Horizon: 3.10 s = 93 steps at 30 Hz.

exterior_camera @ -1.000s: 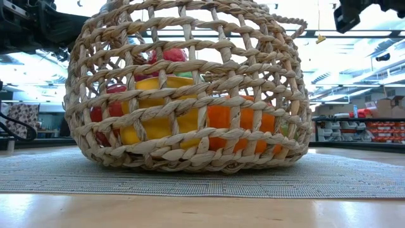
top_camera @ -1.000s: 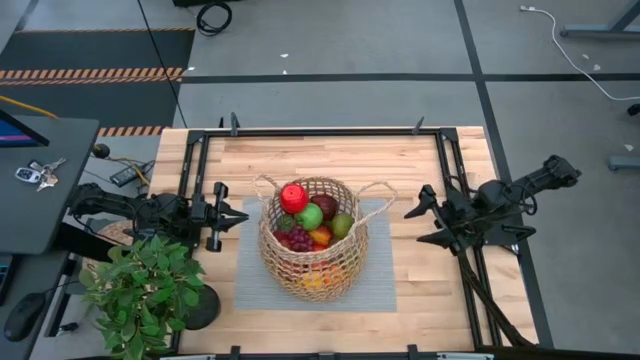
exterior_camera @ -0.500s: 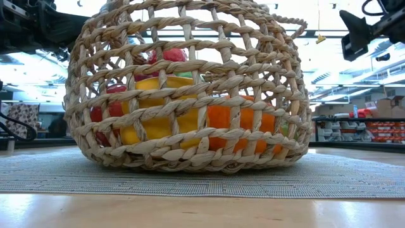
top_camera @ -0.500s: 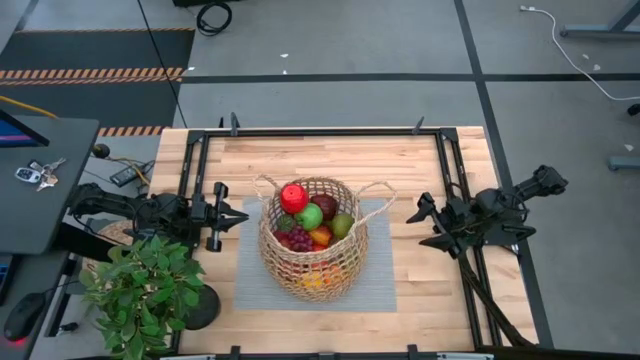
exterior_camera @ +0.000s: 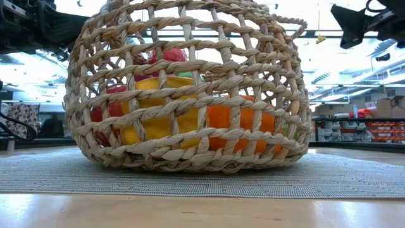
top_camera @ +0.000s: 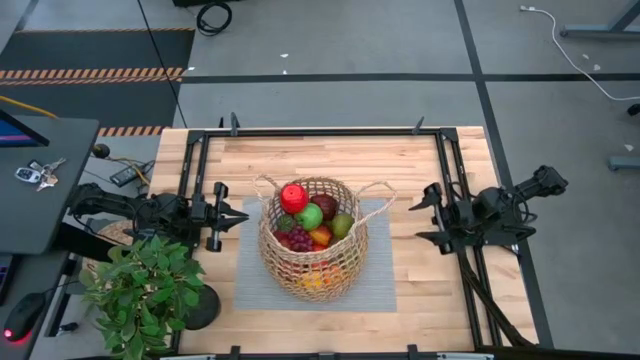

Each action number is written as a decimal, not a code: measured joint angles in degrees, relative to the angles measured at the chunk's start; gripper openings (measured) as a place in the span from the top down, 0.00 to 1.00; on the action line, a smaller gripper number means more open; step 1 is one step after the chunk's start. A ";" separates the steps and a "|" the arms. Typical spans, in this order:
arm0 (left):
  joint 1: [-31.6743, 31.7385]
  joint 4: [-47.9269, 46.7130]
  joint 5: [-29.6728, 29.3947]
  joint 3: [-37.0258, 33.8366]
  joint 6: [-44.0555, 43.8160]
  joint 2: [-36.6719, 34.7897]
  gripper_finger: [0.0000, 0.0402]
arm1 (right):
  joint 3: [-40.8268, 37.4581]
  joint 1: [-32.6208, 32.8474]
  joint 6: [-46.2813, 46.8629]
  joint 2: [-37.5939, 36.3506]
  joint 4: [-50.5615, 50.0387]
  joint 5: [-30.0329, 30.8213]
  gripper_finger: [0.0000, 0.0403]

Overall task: Build produce basket
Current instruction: Return to Home Position

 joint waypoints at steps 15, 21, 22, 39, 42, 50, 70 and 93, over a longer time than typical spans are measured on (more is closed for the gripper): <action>-0.26 -3.01 8.34 0.20 -29.73 0.00 0.92 | 0.00 0.02 -4.83 0.02 -0.05 0.00 0.23; -0.30 -16.91 17.14 0.20 -28.09 0.02 0.91 | 0.00 0.02 -4.83 0.02 -0.07 -0.02 0.23; -0.28 -17.21 16.93 0.22 -28.37 0.02 0.91 | 0.00 0.02 -4.83 0.02 -0.07 -0.02 0.23; -0.28 -15.51 15.16 0.04 -6.12 0.02 0.92 | 0.00 0.02 -4.81 0.04 -0.09 -0.06 0.23; -0.28 -15.51 15.17 0.04 -5.73 0.00 0.93 | 0.00 0.02 -4.81 0.04 -0.09 -0.06 0.23; -0.28 -15.46 15.17 0.04 -6.19 0.02 0.92 | 0.00 0.02 -4.81 0.04 -0.09 -0.09 0.23; -0.28 -15.42 15.17 0.02 -6.25 0.01 0.92 | 0.00 0.02 -4.81 0.04 -0.09 -0.10 0.23; -0.27 -15.42 15.17 0.00 -6.29 0.02 0.91 | 0.00 0.02 -4.81 0.04 -0.11 -0.11 0.23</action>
